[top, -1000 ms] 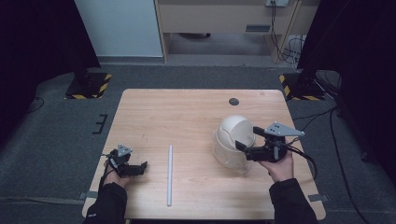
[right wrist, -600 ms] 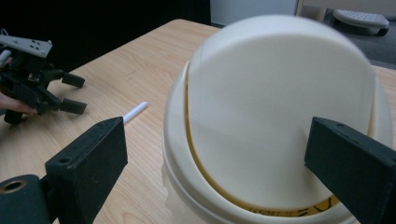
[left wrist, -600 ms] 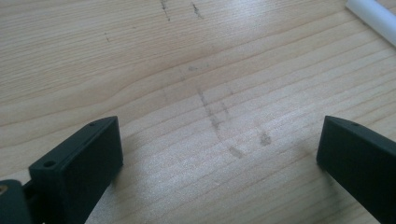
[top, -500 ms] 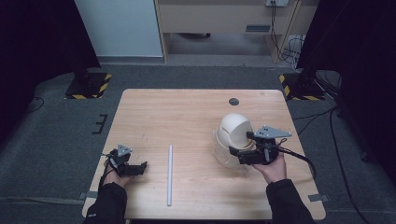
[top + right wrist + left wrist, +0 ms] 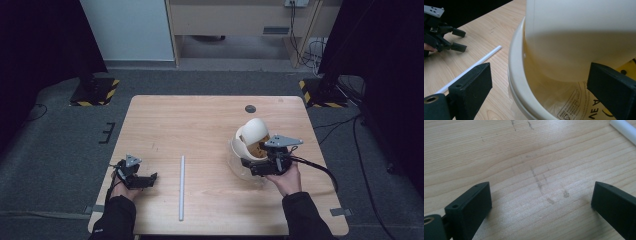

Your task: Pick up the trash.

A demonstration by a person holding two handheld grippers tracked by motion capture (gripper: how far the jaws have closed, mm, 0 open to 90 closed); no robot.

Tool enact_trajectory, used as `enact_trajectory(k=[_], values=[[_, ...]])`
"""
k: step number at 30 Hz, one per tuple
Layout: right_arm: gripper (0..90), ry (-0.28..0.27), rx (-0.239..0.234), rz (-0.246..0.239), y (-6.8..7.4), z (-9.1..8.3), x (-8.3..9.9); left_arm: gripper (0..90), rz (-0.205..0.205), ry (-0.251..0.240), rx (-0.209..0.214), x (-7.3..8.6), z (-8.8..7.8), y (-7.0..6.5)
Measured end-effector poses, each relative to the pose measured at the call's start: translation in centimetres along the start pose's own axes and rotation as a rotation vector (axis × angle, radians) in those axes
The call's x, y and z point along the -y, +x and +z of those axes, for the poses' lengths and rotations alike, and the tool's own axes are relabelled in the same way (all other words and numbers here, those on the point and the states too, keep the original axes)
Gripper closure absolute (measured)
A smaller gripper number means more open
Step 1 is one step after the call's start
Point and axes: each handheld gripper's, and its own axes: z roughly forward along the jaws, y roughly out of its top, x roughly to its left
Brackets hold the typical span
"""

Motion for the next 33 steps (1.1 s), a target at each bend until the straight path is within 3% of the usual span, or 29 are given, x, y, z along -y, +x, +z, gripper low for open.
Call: enact_trajectory(k=[9,11,18,21,24,26,33], values=[[7.2,0.003,0.000,0.002,0.0,0.4,0.0,12.5,-0.027,0.009,-0.009,-0.2,-0.4,0.1],[7.2,-0.013,-0.001,0.010,-0.1,-0.2,-0.2,17.7,-0.040,0.010,-0.006,-0.4,-0.6,0.1],[6.7,-0.067,0.025,0.009,-0.6,-2.4,-0.6,22.6,-0.038,-0.031,0.014,-0.9,-1.0,-0.5],[6.5,-0.096,0.053,0.007,-1.0,-3.7,-0.8,24.3,-0.027,-0.065,0.056,-1.5,-1.4,-1.3],[6.5,-0.119,0.066,0.021,-1.4,-4.5,-0.8,25.4,0.016,-0.102,0.085,-2.1,-1.8,-2.5],[6.5,-0.129,0.100,0.037,-2.2,-5.4,-0.5,28.8,0.043,-0.122,0.114,-2.6,-2.1,-3.8],[6.3,-0.138,0.148,0.067,-3.4,-6.4,0.2,33.4,0.070,-0.118,0.188,-2.9,-2.1,-6.8]])
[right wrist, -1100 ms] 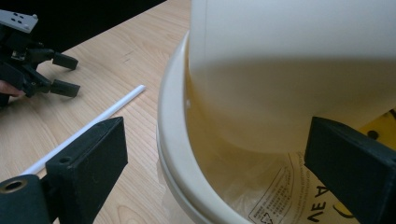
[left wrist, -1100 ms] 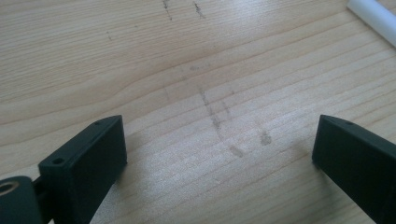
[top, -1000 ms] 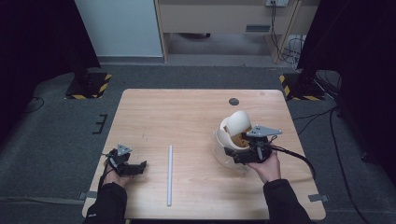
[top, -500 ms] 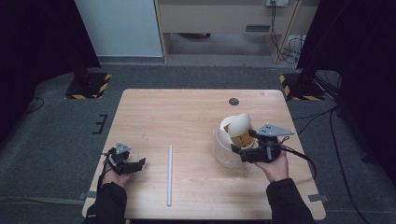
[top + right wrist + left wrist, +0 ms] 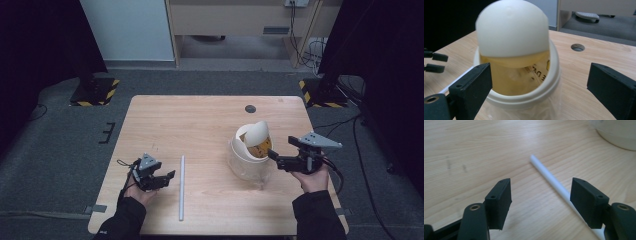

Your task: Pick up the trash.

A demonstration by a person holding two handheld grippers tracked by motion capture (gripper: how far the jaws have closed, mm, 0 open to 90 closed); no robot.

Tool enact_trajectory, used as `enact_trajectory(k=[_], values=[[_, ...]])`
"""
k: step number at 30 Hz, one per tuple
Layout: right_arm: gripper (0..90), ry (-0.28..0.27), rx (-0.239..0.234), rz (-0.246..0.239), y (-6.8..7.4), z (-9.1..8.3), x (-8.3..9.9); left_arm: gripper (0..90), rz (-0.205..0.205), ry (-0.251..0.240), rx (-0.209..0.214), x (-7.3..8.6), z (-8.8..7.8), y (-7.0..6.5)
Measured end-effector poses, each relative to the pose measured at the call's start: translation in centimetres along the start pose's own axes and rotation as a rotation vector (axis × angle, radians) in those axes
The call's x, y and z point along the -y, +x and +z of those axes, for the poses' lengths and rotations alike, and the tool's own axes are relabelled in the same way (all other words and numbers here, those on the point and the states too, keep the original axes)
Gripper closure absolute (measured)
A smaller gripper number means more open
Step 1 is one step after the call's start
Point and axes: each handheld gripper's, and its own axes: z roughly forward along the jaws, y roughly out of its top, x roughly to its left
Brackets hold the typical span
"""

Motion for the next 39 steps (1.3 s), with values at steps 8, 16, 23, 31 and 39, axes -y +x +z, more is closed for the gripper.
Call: enact_trajectory(k=[8,16,23,31,39], values=[[6.2,0.012,0.052,0.017,-1.3,-0.4,0.7,40.9,0.020,0.085,0.040,0.1,1.4,-3.2],[6.2,0.033,0.085,0.035,-2.3,-0.5,1.4,49.4,0.029,0.153,0.019,0.3,2.2,-4.1],[6.2,0.039,0.092,0.036,-2.5,-0.6,1.5,53.8,0.022,0.190,0.019,0.6,2.5,-4.1],[6.3,0.043,0.100,0.043,-2.7,-0.6,1.7,63.1,0.023,0.223,0.008,0.5,2.5,-4.0],[6.3,0.044,0.104,0.046,-2.8,-0.6,1.7,78.1,0.026,0.257,-0.009,0.3,2.3,-3.8]])
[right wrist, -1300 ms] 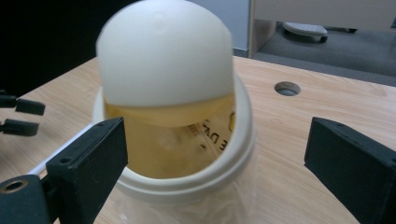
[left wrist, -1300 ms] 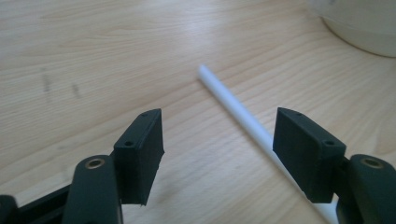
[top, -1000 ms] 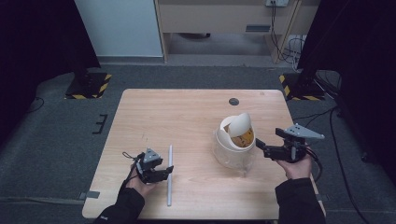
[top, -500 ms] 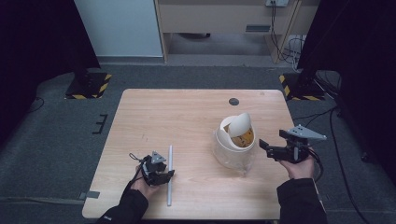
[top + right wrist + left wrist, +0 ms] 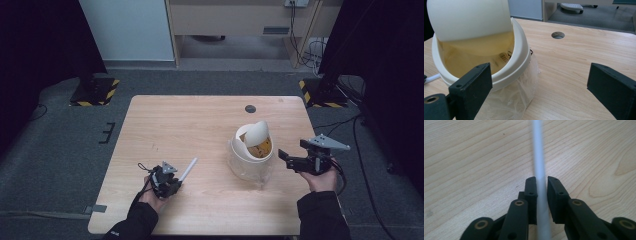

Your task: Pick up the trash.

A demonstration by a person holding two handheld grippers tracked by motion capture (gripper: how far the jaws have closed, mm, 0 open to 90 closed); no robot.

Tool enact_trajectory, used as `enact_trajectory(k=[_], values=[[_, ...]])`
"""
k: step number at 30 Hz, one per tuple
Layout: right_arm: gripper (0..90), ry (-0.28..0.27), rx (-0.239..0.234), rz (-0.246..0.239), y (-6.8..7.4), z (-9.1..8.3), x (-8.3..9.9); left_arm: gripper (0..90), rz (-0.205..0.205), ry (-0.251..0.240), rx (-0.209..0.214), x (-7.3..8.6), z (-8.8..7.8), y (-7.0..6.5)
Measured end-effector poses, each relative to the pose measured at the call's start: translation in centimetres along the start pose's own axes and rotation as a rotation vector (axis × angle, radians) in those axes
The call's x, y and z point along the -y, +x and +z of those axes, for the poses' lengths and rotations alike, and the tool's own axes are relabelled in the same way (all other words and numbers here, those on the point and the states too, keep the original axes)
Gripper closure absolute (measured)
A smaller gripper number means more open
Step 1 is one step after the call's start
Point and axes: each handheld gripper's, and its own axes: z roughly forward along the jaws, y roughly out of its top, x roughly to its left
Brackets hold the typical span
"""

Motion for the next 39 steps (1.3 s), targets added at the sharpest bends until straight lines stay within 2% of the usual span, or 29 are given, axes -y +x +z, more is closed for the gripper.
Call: enact_trajectory(k=[10,20,21,24,26,27,28,32,35,39], values=[[6.3,-0.006,0.002,0.006,-0.1,-0.1,0.0,78.5,0.010,0.002,0.005,-0.1,-0.1,0.1],[6.3,-0.011,0.002,0.009,-0.2,-0.2,-0.1,78.5,0.041,-0.073,0.002,-0.7,-1.5,0.1],[6.3,-0.010,0.002,0.011,-0.3,-0.2,-0.1,78.5,0.038,-0.096,0.002,-0.8,-1.9,0.2],[6.3,-0.014,0.003,0.013,-0.3,-0.2,-0.1,78.5,0.036,-0.124,0.009,-0.9,-2.3,0.2],[6.3,-0.016,0.002,0.014,-0.3,-0.2,-0.2,78.5,0.026,-0.179,0.021,-1.2,-3.3,0.4],[6.3,-0.018,0.002,0.016,-0.3,-0.3,-0.2,78.5,0.023,-0.199,0.023,-1.3,-3.7,0.4],[6.3,-0.018,0.002,0.016,-0.3,-0.3,-0.2,78.5,0.023,-0.199,0.023,-1.3,-3.7,0.4],[6.1,-0.038,0.001,0.021,-0.2,-0.6,-0.5,78.4,0.019,-0.297,0.035,-1.7,-5.3,0.1],[6.1,-0.046,-0.002,0.022,-0.2,-0.8,-0.7,78.5,0.030,-0.368,0.035,-2.0,-6.6,-0.3],[6.0,-0.062,-0.006,0.017,0.0,-1.1,-1.0,78.5,0.050,-0.432,0.036,-2.3,-7.8,-0.8]])
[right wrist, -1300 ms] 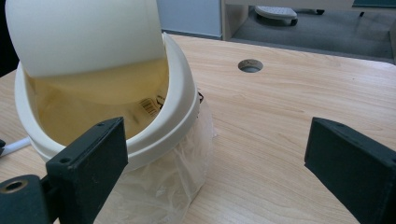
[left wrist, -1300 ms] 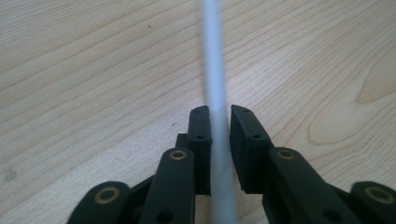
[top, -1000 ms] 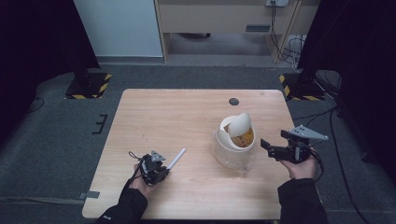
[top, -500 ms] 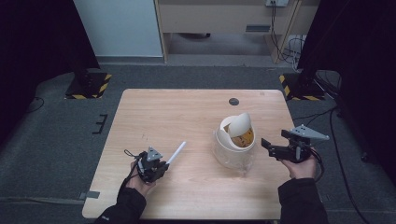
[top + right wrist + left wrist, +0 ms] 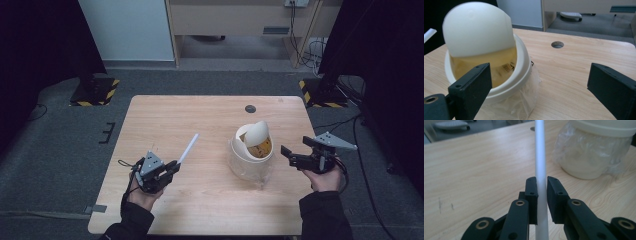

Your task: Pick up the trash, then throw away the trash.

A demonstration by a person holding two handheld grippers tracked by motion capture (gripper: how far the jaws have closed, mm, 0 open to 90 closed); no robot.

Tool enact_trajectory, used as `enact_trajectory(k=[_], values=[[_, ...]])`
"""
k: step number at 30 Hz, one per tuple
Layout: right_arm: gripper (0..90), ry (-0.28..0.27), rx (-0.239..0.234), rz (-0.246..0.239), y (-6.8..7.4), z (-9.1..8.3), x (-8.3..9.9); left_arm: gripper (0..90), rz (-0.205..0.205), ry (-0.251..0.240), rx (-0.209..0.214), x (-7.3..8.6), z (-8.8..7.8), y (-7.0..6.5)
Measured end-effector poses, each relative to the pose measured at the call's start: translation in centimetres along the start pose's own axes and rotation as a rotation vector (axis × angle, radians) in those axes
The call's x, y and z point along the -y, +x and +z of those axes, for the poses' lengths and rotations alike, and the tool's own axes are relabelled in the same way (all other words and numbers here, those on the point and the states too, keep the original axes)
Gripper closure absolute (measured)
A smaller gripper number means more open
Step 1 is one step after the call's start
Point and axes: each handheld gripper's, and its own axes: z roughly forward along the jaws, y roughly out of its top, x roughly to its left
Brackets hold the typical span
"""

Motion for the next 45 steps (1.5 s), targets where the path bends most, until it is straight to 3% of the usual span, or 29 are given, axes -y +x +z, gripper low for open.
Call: enact_trajectory(k=[2,10,20,22,32,35,39,45], values=[[6.0,-0.017,-0.014,-0.006,0.3,-0.2,-0.4,78.5,0.011,-0.042,0.003,-0.5,-0.6,-0.3],[5.7,-0.056,-0.040,-0.009,1.1,-0.8,-1.4,78.5,0.022,-0.132,0.001,-1.5,-2.0,-0.7],[5.9,-0.116,-0.110,-0.012,2.6,-1.8,-3.1,78.5,0.051,-0.203,0.027,-2.7,-3.1,-2.0],[5.6,-0.135,-0.140,0.004,3.0,-1.9,-3.4,78.4,0.059,-0.207,0.035,-2.8,-3.1,-2.3],[6.3,-0.168,-0.187,-0.012,4.4,-2.0,-4.6,78.4,0.087,-0.229,0.056,-3.5,-3.2,-3.3],[7.2,-0.185,-0.219,0.003,4.7,-1.9,-5.0,78.4,0.088,-0.233,0.065,-3.7,-2.9,-3.6],[7.2,-0.183,-0.226,-0.021,5.4,-1.6,-5.7,78.5,0.106,-0.230,0.072,-3.9,-2.5,-4.2],[8.1,-0.207,-0.285,-0.041,7.4,-0.7,-7.2,78.5,0.132,-0.253,0.077,-4.7,-2.5,-5.1]])
